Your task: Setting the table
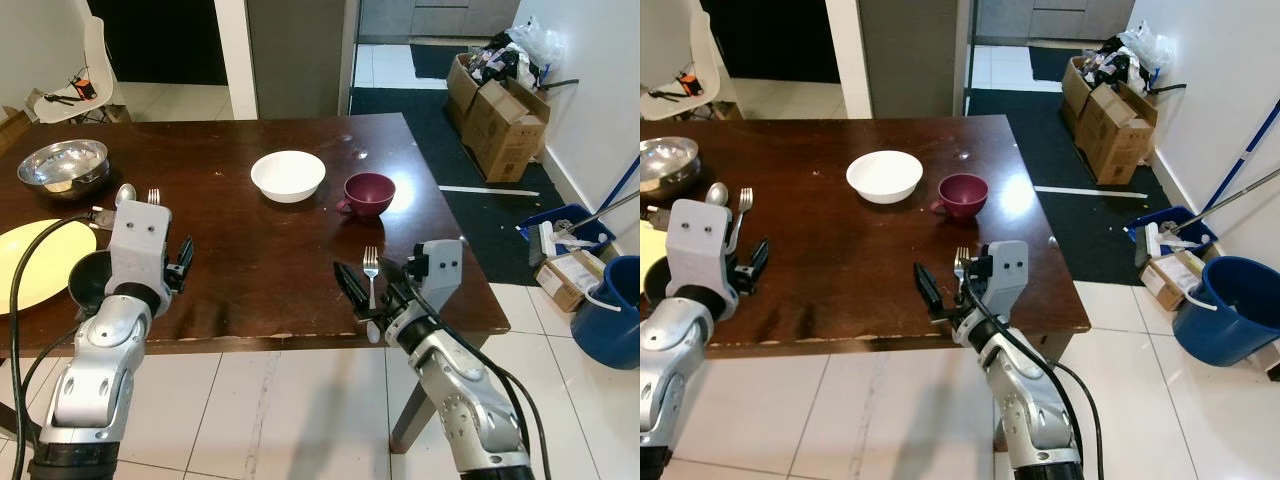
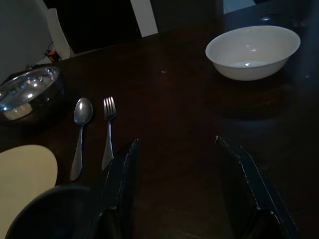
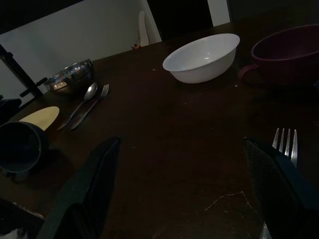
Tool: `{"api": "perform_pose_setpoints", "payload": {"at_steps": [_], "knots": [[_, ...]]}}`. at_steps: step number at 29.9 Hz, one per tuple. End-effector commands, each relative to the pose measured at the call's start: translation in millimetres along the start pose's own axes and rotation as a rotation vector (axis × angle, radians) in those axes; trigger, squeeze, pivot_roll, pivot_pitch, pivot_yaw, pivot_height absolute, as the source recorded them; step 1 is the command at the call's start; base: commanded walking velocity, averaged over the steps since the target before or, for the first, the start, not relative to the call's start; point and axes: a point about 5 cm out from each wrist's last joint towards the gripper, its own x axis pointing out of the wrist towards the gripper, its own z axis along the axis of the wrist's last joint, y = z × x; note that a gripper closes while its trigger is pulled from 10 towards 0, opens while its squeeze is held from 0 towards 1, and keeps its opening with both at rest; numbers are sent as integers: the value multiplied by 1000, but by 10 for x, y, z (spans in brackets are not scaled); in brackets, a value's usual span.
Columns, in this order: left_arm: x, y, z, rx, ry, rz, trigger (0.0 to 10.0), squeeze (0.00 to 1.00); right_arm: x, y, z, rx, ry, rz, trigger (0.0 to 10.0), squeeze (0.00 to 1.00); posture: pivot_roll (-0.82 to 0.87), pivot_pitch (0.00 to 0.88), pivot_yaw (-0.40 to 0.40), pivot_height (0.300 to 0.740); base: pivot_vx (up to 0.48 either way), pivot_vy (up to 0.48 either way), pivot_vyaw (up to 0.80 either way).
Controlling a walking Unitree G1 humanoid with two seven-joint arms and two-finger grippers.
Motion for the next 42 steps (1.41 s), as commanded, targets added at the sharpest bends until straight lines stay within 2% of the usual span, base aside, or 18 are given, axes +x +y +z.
{"api": "perform_pose_setpoints", "payload": {"at_steps": [1, 5, 8, 12, 13, 15, 16, 19, 25, 27, 32, 33, 34, 38, 39, 40, 41, 42], "knots": [[4, -10, -57, 10, 22, 1, 10000, 0, -6, 2, -25, 10, 8, -4, 10000, 0, -2, 26, 87, 740, 0, 0, 0], [7, -8, -55, 10, 22, 1, 10000, 0, 24, 8, -59, 26, 39, 1, 10000, 0, -1, 27, 89, 740, 0, 0, 0], [29, 16, 1, 14, 13, 3, 10000, 0, 137, -90, -183, -46, 145, -60, 10000, 0, 30, 45, 89, 740, 0, 0, 0], [41, 30, 135, 36, -20, -46, 10000, 0, 270, -205, -269, -45, 237, -94, 10000, 0, 56, 57, 82, 740, 0, 0, 0], [21, 13, 191, 59, -34, -110, 10000, 0, 304, -229, -283, -47, 256, -103, 10000, 0, 76, 66, 76, 740, 0, 0, 0], [21, 13, 191, 59, -34, -110, 10000, 0, 304, -229, -283, -47, 256, -103, 10000, 0, 76, 66, 76, 740, 0, 0, 0], [-51, -15, 301, 114, -51, -252, 10000, 0, 357, -265, -301, -56, 285, -117, 10000, 0, 102, 80, 66, 740, 0, 0, 0], [-131, -5, 411, 174, -65, -370, 10000, 0, 385, -295, -312, -92, 319, -144, 10000, 0, 112, 94, 61, 740, 0, 0, 0], [-149, 36, 484, 203, -74, -411, 10000, 0, 381, -304, -282, -173, 327, -190, 10000, 0, 108, 104, 59, 740, 0, 0, 0], [-119, 39, 493, 209, -71, -416, 10000, 0, 341, -275, -241, -259, 296, -228, 10000, 0, 92, 111, 69, 740, 0, 0, 0], [-98, -3, 506, 209, -69, -436, 10000, 0, 323, -229, -238, -286, 271, -227, 10000, 0, 87, 113, 74, 740, 0, 0, 0], [-92, -25, 516, 210, -72, -446, 10000, 0, 321, -217, -243, -282, 270, -227, 10000, 192, 80, 112, 79, 740, 0, 0, 0], [-85, -48, 529, 208, -75, -458, 10000, 0, 321, -206, -238, -280, 269, -231, 10000, 1000, 78, 111, 79, 740, 0, 0, 0], [-59, -107, 552, 206, -84, -480, 10000, 0, 315, -174, -211, -281, 285, -261, 10000, 1000, 71, 111, 76, 740, 0, 0, 0], [-57, -118, 550, 205, -84, -483, 10000, 0, 303, -179, -214, -290, 294, -281, 10000, 871, 71, 111, 75, 740, 0, 0, 0], [-57, -118, 550, 205, -84, -483, 10000, 0, 303, -179, -214, -290, 294, -281, 10000, 871, 71, 111, 75, 740, 0, 0, 0], [-58, -133, 542, 202, -84, -486, 10000, 0, 286, -188, -221, -300, 302, -308, 10000, 0, 71, 111, 75, 740, 0, 0, 0], [-60, -138, 538, 200, -84, -486, 10000, 0, 281, -191, -224, -302, 303, -316, 10000, 0, 71, 111, 75, 740, 0, 0, 0]]}}
